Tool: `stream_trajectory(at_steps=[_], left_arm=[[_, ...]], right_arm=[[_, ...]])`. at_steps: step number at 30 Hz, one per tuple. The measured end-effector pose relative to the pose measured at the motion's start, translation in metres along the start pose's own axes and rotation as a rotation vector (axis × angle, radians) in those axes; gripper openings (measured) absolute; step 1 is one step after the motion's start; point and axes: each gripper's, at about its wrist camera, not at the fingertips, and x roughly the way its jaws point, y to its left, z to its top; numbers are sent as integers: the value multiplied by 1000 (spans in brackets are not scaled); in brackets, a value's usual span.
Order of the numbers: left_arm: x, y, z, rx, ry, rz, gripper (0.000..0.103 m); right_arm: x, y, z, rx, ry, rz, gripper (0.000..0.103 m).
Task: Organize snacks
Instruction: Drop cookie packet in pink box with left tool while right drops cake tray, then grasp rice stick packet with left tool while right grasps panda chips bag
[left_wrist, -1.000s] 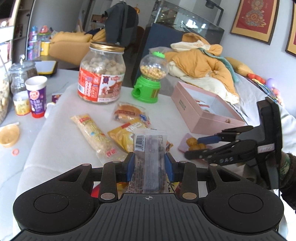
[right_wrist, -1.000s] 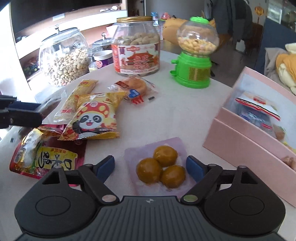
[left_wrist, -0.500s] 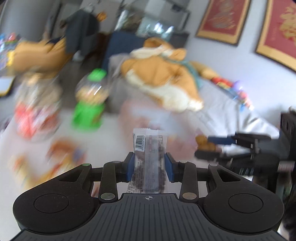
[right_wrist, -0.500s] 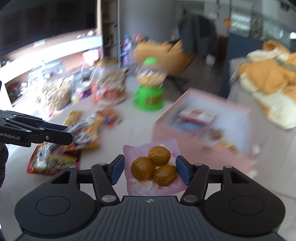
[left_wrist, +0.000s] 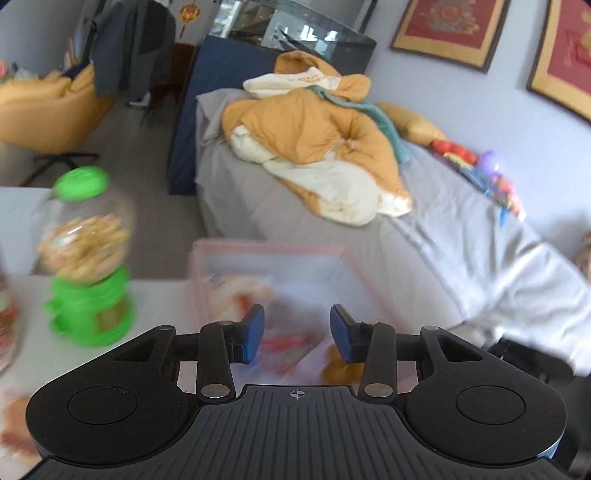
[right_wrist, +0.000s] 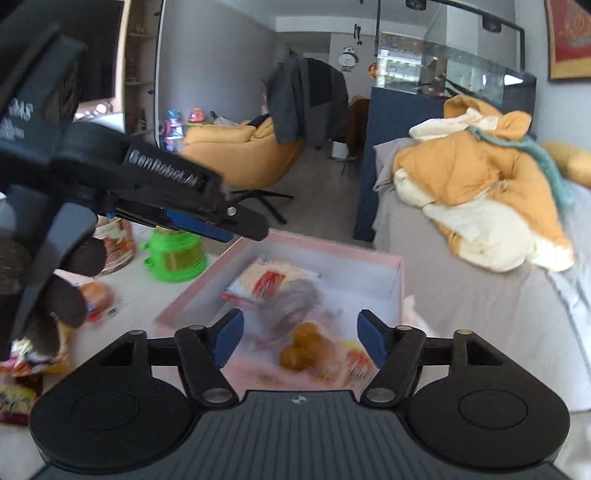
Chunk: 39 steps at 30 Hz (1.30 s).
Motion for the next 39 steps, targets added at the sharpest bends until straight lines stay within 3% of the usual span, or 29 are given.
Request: stream_trajectory(at_steps=[3,7,11,17,20,24,27,28,30,33,36,39], left_arm=[[-34,23,-28,6,9,65,44],[-103,65,-66,-43,-33,210,44],[-160,99,-105,-147,-46,345,44],[-204,122,-170,-240,-46,392,44],[-203,120,-186,-288,-24,328,42],[-196,104,-193,-251,-8,259,36],[-183,97,-188,-302,27,101,36],[-182,95,-187,-319,18,83,36],[-187,94,-181,-335,-52,145,36],[-196,109,-166,-385,-173,324,36],[-181,137,-145,-449,-145,396,36],[-150,148,-128,-372,-41,481,37]], right_arm=[[-3,2,-11,22,33,-1,77],[-5,19,-17,37,69,26,77],[-8,62,-25,18,118,123,77],[-16,168,-44,-35,173,305,77],[-20,214,-51,-69,197,376,77],[-23,236,-59,-125,241,363,77],[-31,212,-56,-92,213,304,77],[-33,201,-54,-73,200,277,77],[-30,181,-47,-42,183,234,77],[-28,171,-37,-47,179,205,77],[-21,181,-26,-84,164,226,77],[-8,192,-13,-67,154,263,77]])
